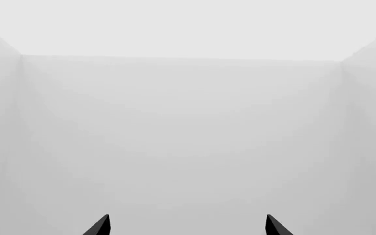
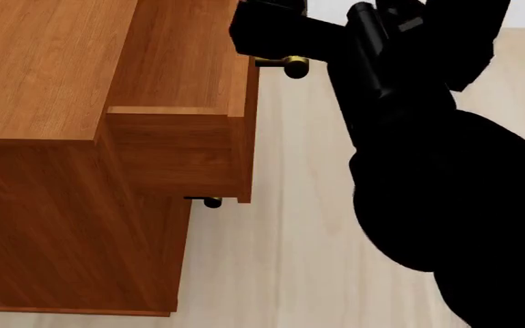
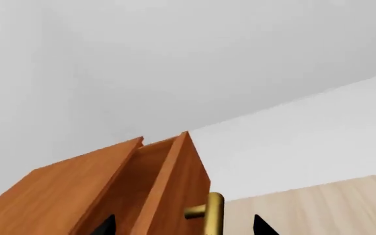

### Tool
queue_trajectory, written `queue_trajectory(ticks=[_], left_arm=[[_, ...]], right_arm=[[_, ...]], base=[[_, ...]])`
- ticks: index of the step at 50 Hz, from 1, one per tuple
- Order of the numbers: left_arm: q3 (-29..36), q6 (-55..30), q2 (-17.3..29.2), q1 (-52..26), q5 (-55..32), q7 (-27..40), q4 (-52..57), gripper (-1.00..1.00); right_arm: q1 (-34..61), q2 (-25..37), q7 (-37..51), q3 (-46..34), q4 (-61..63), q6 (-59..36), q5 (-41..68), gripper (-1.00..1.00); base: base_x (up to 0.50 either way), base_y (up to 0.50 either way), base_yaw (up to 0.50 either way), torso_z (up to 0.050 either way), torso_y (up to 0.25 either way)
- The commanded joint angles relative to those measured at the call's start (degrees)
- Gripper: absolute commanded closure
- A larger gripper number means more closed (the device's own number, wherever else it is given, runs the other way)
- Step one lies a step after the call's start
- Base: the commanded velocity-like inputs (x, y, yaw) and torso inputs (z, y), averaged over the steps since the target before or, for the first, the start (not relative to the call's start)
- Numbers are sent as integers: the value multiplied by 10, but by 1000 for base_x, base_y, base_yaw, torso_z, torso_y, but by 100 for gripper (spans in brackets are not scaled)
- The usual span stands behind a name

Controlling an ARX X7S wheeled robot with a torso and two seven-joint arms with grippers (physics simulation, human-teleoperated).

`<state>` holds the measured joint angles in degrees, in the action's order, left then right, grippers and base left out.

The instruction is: Close the bottom drawer of the cabinet and open the top drawer.

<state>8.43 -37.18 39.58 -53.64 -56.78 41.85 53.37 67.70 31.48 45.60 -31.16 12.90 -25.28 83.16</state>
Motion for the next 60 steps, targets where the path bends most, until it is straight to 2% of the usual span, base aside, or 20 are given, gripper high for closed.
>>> queue_trajectory(ticks=[1, 10, 21, 34, 46, 60], left_arm=[[1, 4, 1, 2, 0, 1, 1, -100], [3, 6, 2, 2, 0, 1, 0, -100], [-10, 25, 10, 26, 4, -5, 2, -100], [-23, 38, 18, 38, -1, -5, 4, -100], [-18, 39, 17, 37, 0, -3, 6, -100], [-21, 45, 22, 43, -2, -2, 6, -100]], right_arm=[[50, 15, -13, -41, 4, -65, -9, -100], [100, 15, -17, -55, -15, -112, 11, -100], [212, 3, -25, -85, -94, -197, 23, -100], [291, -15, -41, -100, -166, -246, 28, -100], [375, -60, -118, -144, -310, -319, 23, -100], [472, -125, -232, -220, -455, -369, -44, -100]], base=[[0, 0, 0, 0, 0], [0, 0, 0, 0, 0], [0, 0, 0, 0, 0], [0, 0, 0, 0, 0], [0, 0, 0, 0, 0], [0, 0, 0, 0, 0]])
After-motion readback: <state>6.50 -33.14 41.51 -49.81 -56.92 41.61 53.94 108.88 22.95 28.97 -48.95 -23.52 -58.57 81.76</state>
